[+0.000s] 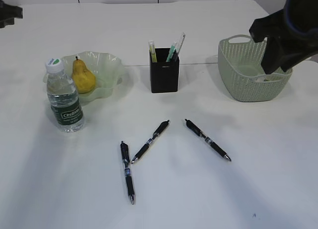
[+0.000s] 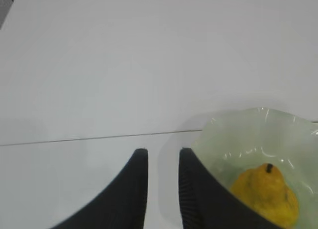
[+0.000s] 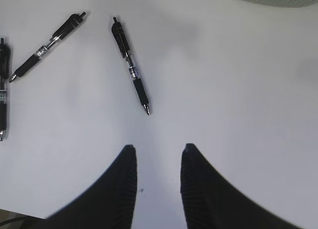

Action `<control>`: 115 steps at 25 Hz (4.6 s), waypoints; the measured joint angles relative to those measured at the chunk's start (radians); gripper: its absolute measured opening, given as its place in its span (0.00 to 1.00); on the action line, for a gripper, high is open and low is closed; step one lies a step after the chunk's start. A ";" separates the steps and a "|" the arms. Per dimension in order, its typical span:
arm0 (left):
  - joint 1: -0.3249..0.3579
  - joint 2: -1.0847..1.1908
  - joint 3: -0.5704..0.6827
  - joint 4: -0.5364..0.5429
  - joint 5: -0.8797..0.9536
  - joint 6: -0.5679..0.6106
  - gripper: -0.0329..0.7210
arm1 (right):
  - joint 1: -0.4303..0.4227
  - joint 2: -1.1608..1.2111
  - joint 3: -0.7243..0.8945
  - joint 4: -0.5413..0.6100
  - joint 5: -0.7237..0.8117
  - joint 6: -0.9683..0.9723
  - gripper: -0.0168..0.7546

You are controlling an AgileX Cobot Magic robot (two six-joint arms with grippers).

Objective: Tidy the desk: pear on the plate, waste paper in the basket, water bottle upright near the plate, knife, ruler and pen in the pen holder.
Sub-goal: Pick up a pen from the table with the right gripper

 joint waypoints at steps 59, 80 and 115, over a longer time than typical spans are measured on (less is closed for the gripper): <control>0.000 -1.042 0.916 -0.095 0.317 0.000 0.27 | 0.000 0.052 0.000 0.000 0.000 -0.006 0.40; 0.000 -1.043 0.758 -0.037 0.630 0.000 0.36 | 0.000 0.237 0.000 0.146 -0.065 -0.216 0.55; 0.000 -1.043 0.758 -0.027 0.701 0.000 0.36 | 0.037 0.735 -0.518 0.090 -0.019 -0.408 0.55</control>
